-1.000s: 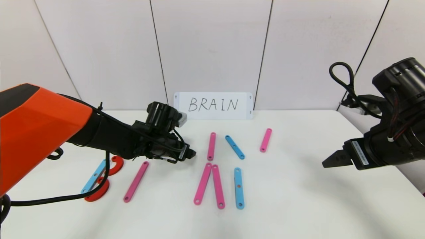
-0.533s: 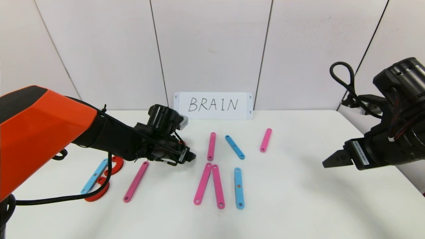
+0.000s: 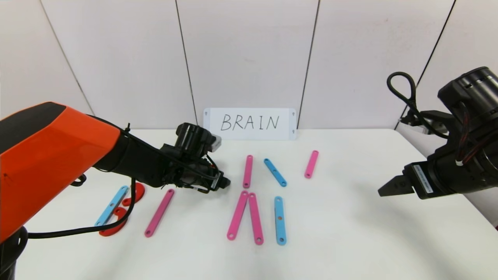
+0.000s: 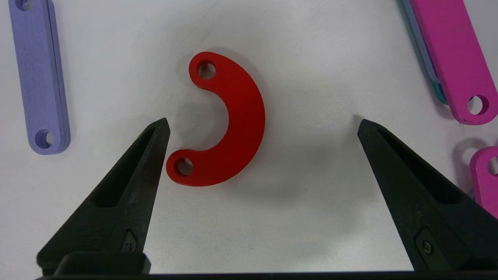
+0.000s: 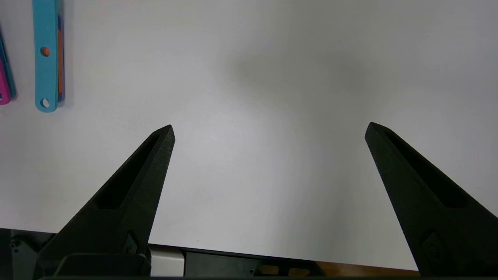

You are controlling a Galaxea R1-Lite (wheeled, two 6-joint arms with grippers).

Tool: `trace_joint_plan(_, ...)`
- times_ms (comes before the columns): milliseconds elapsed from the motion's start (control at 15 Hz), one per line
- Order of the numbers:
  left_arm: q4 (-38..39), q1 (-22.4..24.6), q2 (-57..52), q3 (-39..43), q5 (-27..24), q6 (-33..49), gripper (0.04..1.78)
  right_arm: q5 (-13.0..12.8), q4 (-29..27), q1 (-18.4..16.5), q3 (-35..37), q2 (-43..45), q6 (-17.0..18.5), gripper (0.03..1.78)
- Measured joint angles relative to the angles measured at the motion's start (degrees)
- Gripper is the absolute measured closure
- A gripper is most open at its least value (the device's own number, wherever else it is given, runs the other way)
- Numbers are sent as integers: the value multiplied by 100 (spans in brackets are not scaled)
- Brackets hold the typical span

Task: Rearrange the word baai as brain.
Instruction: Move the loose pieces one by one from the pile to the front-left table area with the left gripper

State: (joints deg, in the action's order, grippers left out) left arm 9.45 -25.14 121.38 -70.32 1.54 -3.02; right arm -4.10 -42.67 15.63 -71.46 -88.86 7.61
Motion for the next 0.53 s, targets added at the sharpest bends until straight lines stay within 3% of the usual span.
trace_joint_plan(533, 2, 34, 48, -22, 2, -17, 13, 0, 2, 0, 2, 0, 0, 10)
